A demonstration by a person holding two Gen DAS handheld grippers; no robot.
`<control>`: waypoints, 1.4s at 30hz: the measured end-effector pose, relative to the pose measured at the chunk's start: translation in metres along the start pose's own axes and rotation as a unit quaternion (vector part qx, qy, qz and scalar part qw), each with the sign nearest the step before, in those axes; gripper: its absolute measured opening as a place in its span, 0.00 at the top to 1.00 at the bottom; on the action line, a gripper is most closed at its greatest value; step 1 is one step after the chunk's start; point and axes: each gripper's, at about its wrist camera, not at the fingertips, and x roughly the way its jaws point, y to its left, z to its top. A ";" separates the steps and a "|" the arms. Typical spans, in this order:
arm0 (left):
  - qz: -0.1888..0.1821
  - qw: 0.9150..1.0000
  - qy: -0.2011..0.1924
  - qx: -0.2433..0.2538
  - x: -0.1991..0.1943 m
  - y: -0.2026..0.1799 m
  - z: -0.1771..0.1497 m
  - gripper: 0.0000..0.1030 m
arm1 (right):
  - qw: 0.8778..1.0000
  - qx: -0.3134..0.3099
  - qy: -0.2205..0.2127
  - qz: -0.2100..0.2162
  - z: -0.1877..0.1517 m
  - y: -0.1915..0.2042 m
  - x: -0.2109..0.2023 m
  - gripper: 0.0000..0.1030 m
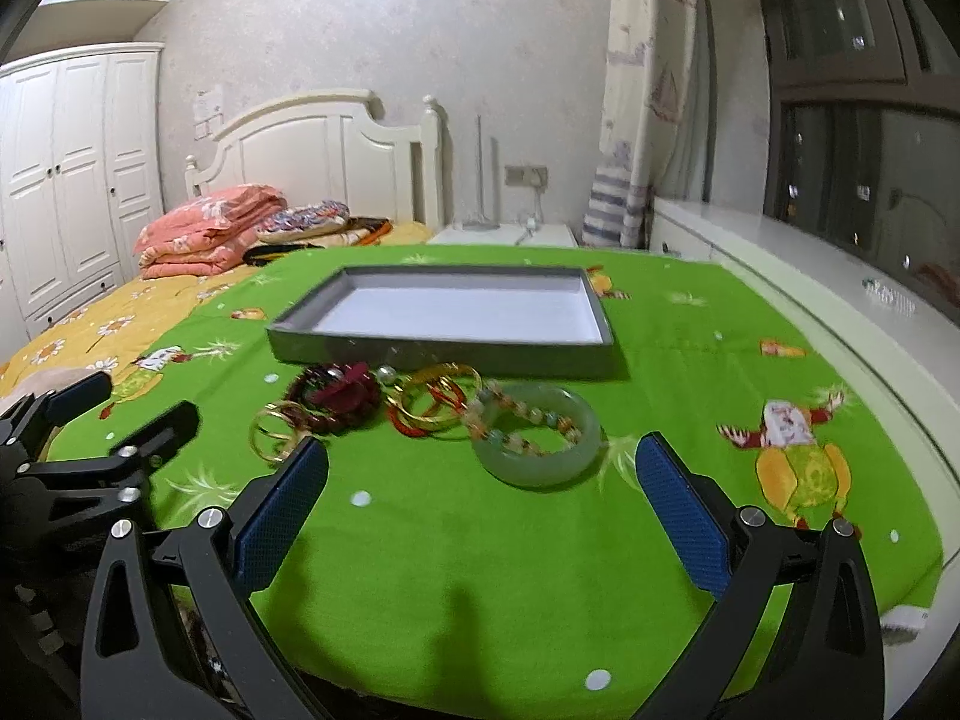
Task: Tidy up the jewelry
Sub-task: 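Grasp the gold flower ring with the left tool while the right tool grasps the beaded bracelet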
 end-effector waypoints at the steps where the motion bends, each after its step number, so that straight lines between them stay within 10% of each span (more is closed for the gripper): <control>1: 0.000 1.000 0.003 -0.001 0.001 0.000 -0.001 0.04 | 1.000 0.006 0.009 -0.001 -0.001 -0.003 0.003 0.07; 6: -0.024 0.999 0.041 0.011 0.019 -0.003 -0.006 0.09 | 0.999 0.026 0.032 -0.008 -0.007 -0.017 0.013 0.07; 10: -0.031 0.997 0.068 0.024 0.035 -0.010 -0.006 0.33 | 0.999 0.022 0.040 -0.011 -0.007 -0.023 0.021 0.07; 25: -0.068 0.989 0.132 0.018 0.091 -0.029 0.009 0.19 | 0.989 0.008 0.146 0.028 0.015 -0.035 0.094 0.07; 30: -0.067 0.988 0.138 0.019 0.097 -0.032 0.006 0.19 | 0.992 0.004 0.123 0.034 0.025 -0.034 0.089 0.09; 37: -0.068 0.989 0.116 0.057 0.091 -0.042 -0.004 0.58 | 0.991 -0.050 0.115 0.046 0.023 -0.019 0.092 0.45; 42: -0.066 0.990 0.097 0.072 0.086 -0.043 -0.008 0.61 | 0.989 -0.074 0.111 0.057 0.019 -0.012 0.094 0.73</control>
